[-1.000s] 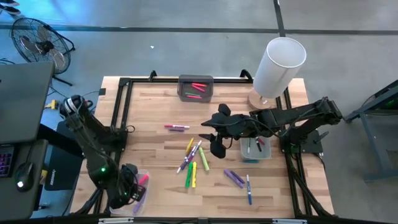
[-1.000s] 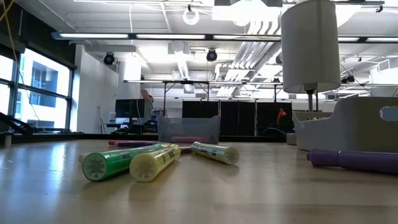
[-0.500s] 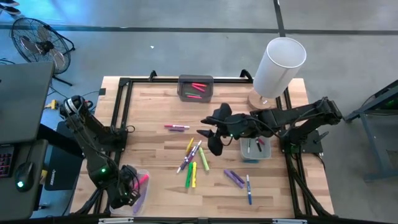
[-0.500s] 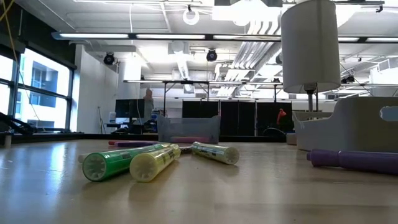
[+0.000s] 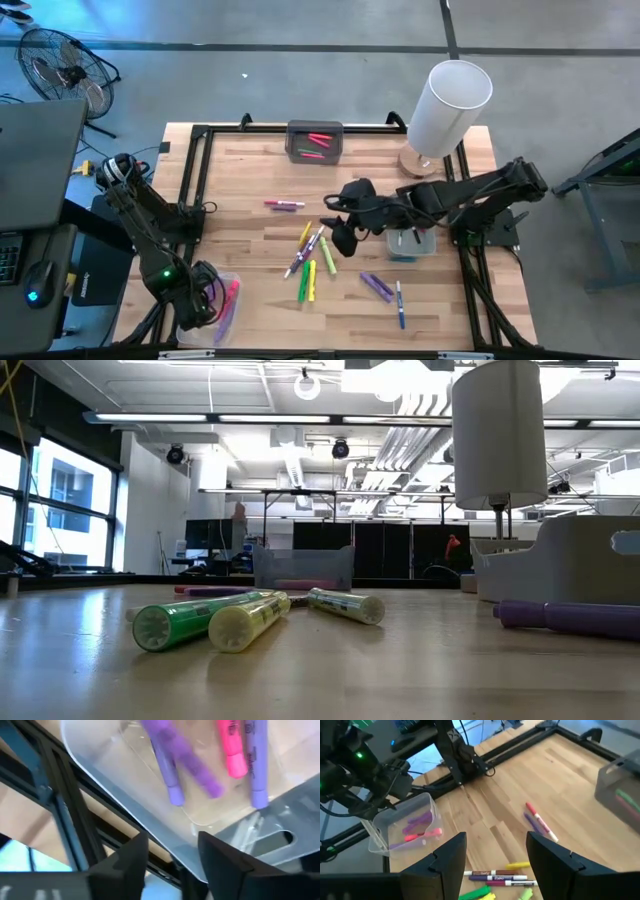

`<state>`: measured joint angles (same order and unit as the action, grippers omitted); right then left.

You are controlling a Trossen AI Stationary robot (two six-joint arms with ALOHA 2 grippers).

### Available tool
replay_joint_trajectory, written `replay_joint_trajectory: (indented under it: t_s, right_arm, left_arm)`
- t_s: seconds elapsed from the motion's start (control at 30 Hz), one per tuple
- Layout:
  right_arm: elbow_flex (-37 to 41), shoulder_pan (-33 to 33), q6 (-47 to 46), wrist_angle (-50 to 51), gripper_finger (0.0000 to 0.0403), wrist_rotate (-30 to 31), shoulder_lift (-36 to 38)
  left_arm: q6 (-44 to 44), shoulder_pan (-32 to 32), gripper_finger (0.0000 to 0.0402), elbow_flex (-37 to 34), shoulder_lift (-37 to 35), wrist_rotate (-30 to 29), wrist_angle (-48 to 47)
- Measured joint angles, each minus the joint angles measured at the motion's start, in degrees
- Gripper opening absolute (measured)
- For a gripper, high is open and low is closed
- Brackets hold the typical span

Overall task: Pick & Place Markers
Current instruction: Put the light green highlighter pen into the transparent bin

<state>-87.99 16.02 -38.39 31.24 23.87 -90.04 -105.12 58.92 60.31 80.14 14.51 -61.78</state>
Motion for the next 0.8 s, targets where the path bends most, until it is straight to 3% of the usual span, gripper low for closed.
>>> replay_joint_trajectory:
  t_s: [0.17, 0.37, 0.7, 0.8]
  right_arm:
    - [0.00, 0.87, -0.99, -0.21, 0.0195, 0.00, -1.89]
    - [0.01, 1.74, -2.23, -0.46, 0.0193, -0.42, -4.11]
    - [-0.31, 1.15, -0.14, -11.40, 0.0149, -0.20, -8.44]
    - [-3.07, 0.50, -0.29, -9.61, 0.0138, -0.22, -11.02]
  left_arm:
    - [6.03, 0.00, 0.0218, 0.00, 0.00, -2.29, -2.38]
    - [5.92, 0.00, 0.0220, 0.64, -2.72, -7.79, -3.82]
    - [10.33, -0.07, 0.0190, 4.79, -15.95, -31.39, -17.80]
    - [11.10, -0.09, 0.0189, 4.30, -19.20, -37.96, -22.16]
